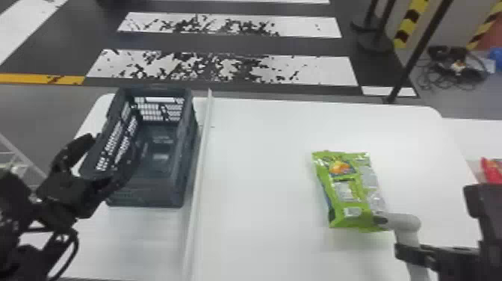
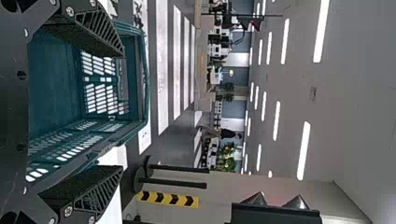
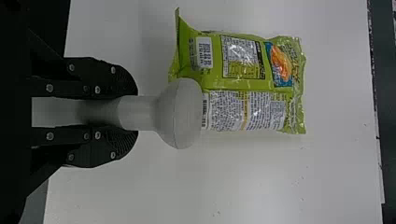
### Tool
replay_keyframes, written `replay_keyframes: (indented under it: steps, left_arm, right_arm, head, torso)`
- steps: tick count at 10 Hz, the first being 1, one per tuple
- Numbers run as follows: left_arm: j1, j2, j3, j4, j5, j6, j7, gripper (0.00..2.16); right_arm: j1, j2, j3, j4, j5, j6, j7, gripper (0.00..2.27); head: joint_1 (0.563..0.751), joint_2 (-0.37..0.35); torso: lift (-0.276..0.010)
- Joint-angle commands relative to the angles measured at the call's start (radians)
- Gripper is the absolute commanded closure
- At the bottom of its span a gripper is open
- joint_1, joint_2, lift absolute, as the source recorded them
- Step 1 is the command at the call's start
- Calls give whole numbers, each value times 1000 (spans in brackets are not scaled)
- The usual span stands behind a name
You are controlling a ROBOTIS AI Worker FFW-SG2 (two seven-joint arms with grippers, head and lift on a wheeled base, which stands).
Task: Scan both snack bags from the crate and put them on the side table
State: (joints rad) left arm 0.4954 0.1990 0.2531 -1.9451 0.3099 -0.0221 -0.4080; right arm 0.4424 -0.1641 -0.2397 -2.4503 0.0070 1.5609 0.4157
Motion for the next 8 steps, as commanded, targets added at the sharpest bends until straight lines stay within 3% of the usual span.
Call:
replay_keyframes:
  steps: [1,6,8]
  left_arm:
    - [0,-1,0,0,0,-3,0,144]
    - [2,-3,0,-1,0,-6,-2,144]
    - [3,-1,3,-3,0,-9,-2,144]
  right_arm:
    - [-13,0,10,11,7,11,0,2256]
    - [-30,-2,14,22,13,11,-2,2256]
    - [-77,-8,-36,44,14,11,-2,2256]
  head:
    - [695,7]
    - [695,11]
    - [695,1]
  torso:
    - [-87]
    - [-87]
    - [-87]
